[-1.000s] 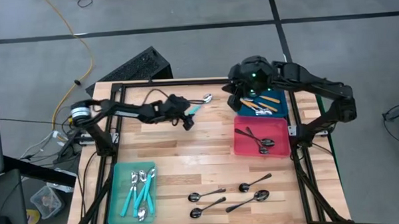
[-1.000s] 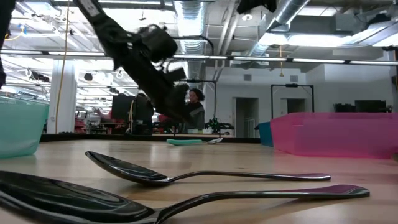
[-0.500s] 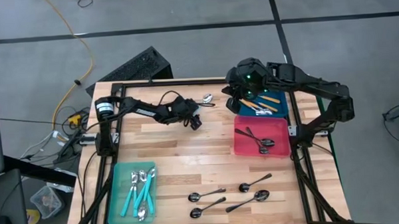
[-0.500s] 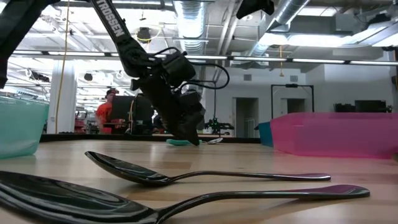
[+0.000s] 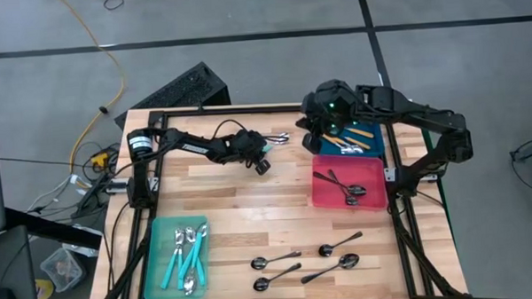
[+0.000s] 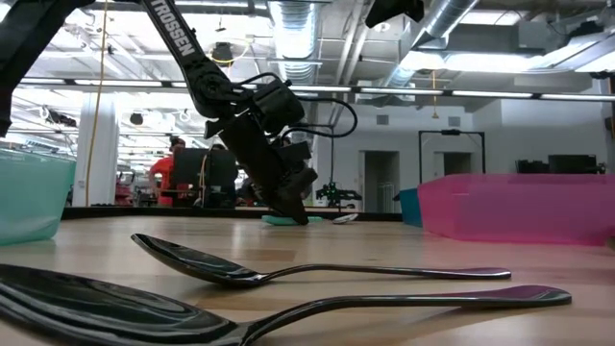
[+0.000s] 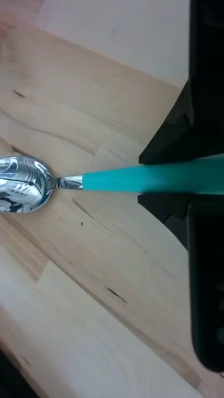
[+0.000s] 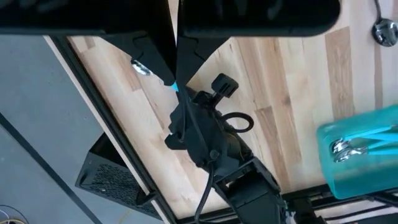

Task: Sort silverware by color (type)
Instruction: Put the blue spoon into the skyblue bin

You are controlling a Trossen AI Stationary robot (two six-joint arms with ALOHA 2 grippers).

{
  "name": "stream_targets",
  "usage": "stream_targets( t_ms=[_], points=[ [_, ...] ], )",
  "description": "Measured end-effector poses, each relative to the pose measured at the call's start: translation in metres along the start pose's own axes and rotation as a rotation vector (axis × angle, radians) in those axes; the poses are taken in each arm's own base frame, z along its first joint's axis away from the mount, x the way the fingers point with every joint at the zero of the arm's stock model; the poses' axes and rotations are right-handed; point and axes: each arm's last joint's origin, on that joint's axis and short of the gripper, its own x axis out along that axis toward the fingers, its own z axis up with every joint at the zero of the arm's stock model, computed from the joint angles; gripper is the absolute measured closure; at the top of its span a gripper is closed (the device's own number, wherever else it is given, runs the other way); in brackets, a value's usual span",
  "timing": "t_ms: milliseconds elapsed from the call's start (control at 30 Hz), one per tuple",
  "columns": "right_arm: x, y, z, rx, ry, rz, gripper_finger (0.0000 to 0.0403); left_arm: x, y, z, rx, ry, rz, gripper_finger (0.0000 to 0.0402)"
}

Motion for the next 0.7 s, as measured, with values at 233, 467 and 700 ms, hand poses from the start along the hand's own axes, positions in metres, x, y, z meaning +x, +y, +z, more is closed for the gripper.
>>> stream_targets(
  t_ms=[233, 467, 700],
  points=[
    [-0.001, 0.006, -0.003, -0.018, 0.025, 0.014, 0.0375, -0.016, -0.013, 0.002, 0.042, -0.018, -0.007, 0.0362],
    [-0.002, 0.008, -0.010, -0.032, 0.086, -0.008, 0.0375, -0.054, -0.025, 0.005, 0.104, -0.006, -0.058, 0.0362],
    [-0.003, 0.003, -0.020, 0.007, 0.176, -0.129, 0.0375, -0.113, -0.034, -0.002, 0.110, -0.160, -0.034, 0.0362]
  ],
)
